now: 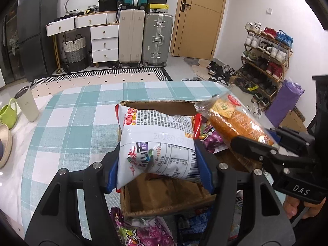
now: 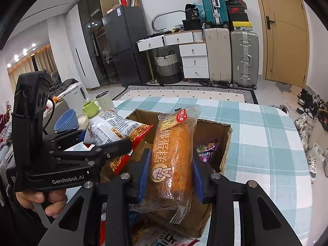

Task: Organize snacks
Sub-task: 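Open both tools to drop the white chip bag and bread loaf into the box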

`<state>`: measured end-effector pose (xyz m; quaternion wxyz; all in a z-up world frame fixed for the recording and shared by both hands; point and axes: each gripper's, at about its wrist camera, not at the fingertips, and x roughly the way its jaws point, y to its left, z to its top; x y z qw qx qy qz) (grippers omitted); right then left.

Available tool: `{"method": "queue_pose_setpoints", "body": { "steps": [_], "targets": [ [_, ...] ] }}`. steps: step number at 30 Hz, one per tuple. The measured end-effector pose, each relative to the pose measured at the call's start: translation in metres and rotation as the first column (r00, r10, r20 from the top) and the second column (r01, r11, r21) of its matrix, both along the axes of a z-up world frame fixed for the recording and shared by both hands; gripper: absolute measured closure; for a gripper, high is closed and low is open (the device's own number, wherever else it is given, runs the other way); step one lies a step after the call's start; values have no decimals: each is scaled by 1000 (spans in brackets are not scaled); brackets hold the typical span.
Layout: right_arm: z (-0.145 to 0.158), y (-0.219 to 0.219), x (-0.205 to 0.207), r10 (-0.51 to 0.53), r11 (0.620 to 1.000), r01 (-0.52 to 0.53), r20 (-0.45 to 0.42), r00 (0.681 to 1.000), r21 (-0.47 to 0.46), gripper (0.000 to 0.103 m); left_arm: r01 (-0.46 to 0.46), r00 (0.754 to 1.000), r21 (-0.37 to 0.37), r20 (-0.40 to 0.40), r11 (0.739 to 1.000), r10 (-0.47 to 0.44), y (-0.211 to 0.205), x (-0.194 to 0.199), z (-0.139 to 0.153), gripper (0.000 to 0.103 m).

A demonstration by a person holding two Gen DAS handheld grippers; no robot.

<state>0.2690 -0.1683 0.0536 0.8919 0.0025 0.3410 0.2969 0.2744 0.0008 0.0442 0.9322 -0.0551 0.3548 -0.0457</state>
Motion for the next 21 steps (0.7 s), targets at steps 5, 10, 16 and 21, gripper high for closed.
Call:
{"method": "queue_pose_setpoints", "body": {
  "steps": [5,10,16,21],
  "targets": [
    [-8,3,6,-3,1000,3,-10,1000,-28,66,6,1000,-9,-16,1000,-6,2,12,-11,43],
    [-10,7,4,-5,998,6,18,1000,-66,66,12,1000,28,-12,1000,-12,-4,16,-16,43],
    [-13,5,4,-2,997,2,12,1000,-72,65,11,1000,28,-11,1000,-11,-6,18,-17,42],
    [-4,0,-10,-12,997,19,90,996,-75,35,14,1000,-5,-17,1000,-14,-3,14,-16,38]
  ]
}}
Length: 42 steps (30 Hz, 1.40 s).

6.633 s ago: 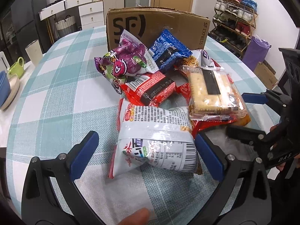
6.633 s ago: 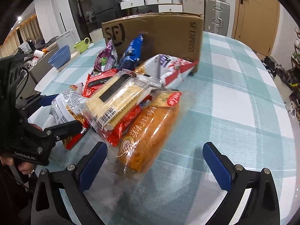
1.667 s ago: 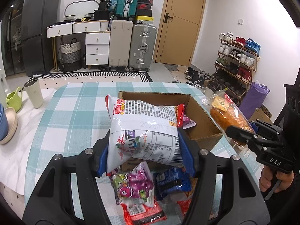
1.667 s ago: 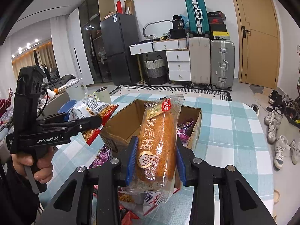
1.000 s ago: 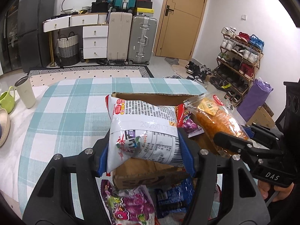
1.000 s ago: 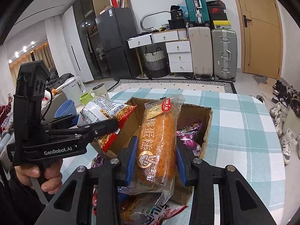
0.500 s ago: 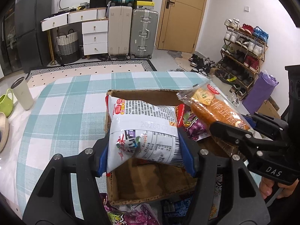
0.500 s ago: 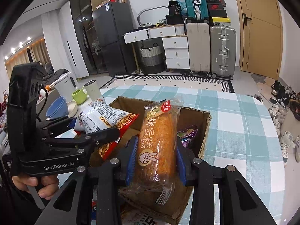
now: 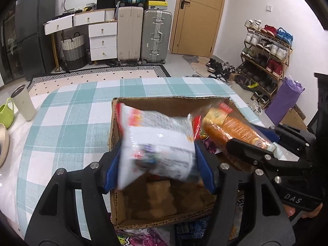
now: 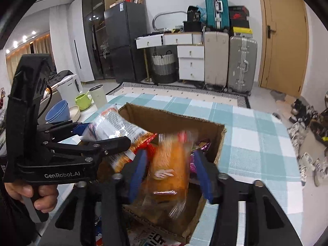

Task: Organize snacks
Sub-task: 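Open both tools to drop the white chip bag and bread loaf into the box, then withdraw both tools from the box back toward the remaining snacks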

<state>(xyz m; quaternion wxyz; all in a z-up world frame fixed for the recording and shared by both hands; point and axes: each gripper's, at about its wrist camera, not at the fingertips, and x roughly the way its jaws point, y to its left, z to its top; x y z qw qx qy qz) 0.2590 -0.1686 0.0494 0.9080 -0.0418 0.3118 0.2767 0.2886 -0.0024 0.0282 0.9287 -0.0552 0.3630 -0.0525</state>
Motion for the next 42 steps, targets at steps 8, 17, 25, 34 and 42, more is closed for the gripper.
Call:
{"method": "queue_pose_setpoints", "body": {
  "steps": [8,17,25,34,42],
  "targets": [
    [19,-26,-24,-85,996,83,50,995,28,1,5,1000,-4,25,1000,-5,0,-24,17,16],
    [16,-58,-59,-148,989,148,28,989,24,1,-23,997,28,74,999,21,4,-87,39,1],
    [12,-71,-98,-112,994,111,18,994,20,1,-55,994,37,94,998,51,10,-142,46,1],
    [-2,-73,-129,-67,998,67,19,998,-2,1,-46,993,81,116,996,36,4,-187,42,1],
    [-19,-62,-144,-26,999,26,-1,1000,-26,1,-41,994,80,101,996,32,-4,-204,20,1]
  ]
}}
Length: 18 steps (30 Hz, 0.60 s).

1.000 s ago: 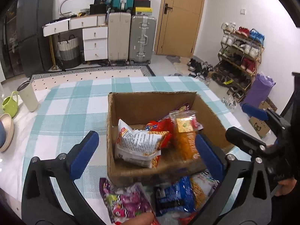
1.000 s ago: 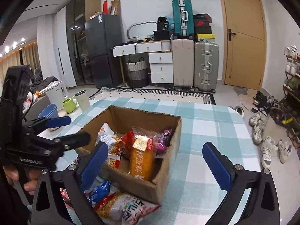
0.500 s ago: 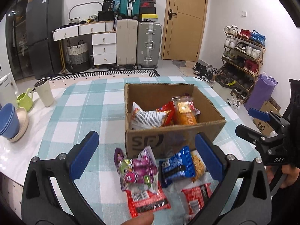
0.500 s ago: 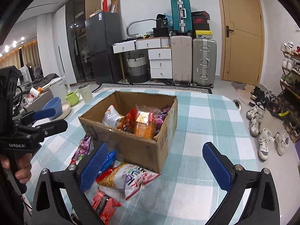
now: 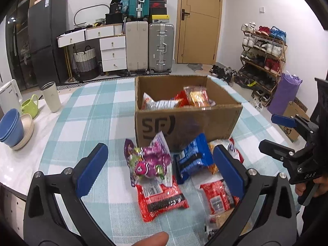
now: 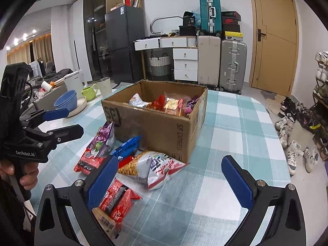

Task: Organize snacks
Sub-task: 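Withdraw both tools from the box back toward the remaining snacks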

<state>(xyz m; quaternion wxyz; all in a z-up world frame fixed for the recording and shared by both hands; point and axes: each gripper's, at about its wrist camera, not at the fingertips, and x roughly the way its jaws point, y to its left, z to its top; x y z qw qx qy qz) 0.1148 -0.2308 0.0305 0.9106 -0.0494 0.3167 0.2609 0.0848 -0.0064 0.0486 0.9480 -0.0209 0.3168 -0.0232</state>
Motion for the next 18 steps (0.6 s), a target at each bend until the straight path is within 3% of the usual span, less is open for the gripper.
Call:
{"method": "queue_pose_setpoints", "body": {
  "steps": [18],
  "targets": [
    [-39,26,11,58,997,-64,-144,988,-38,1,-9,993,-40,-119,999,4,10,13,-53,1]
  ]
}}
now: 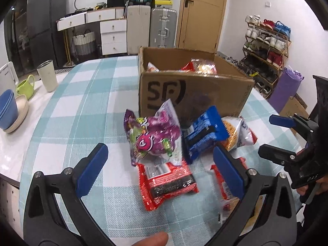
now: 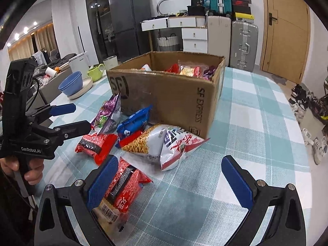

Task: Organize snacks
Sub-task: 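Withdraw both tools from the box back toward the remaining snacks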

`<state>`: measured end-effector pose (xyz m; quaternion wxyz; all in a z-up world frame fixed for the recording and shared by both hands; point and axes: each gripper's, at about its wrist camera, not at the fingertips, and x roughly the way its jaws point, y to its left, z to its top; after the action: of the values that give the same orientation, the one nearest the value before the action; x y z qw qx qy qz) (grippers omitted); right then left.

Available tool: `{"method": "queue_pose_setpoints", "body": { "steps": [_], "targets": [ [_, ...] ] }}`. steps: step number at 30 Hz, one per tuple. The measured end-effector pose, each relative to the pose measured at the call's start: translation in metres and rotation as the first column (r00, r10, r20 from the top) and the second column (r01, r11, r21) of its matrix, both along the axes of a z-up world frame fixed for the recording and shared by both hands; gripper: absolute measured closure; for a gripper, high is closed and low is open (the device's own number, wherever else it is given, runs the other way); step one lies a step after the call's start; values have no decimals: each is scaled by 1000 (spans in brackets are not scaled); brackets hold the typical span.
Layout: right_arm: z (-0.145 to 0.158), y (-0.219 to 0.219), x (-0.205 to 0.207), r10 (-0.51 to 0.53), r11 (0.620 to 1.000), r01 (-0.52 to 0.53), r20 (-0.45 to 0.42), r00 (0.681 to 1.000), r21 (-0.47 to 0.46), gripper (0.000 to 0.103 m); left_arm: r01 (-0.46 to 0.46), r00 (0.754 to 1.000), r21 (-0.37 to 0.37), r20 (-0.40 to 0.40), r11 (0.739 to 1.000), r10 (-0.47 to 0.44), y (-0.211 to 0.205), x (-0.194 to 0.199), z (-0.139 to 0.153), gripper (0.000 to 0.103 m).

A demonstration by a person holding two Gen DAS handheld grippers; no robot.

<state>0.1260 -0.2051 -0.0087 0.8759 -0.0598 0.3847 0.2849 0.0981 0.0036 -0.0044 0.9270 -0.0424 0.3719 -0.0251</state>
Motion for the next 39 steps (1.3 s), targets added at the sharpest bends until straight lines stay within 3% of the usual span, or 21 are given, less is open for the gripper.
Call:
{"method": "queue_pose_setpoints", "body": {
  "steps": [13,18,21,27,34,39],
  "targets": [
    [-27,22,4,7,999,1,-164,986,50,1,-22,997,-4,-73,1000,22,14,5,-22,1],
    [-34,37,-2,-4,1000,7,-153,988,19,1,-16,995,-29,-96,999,13,16,7,-25,1],
    [-39,46,-5,-31,998,24,-133,991,-54,1,-2,994,-22,-111,1000,-1,13,6,-28,1],
    [-40,34,4,-74,992,57,-156,985,-111,1,8,990,-7,-139,1000,-9,6,10,-36,1],
    [-39,12,15,-165,982,145,-169,972,-123,1,24,989,0,-149,1000,-24,0,9,-39,1],
    [-38,12,6,-143,986,127,-152,978,-112,1,10,985,-8,-172,1000,-12,-7,15,-48,1]
  ]
}}
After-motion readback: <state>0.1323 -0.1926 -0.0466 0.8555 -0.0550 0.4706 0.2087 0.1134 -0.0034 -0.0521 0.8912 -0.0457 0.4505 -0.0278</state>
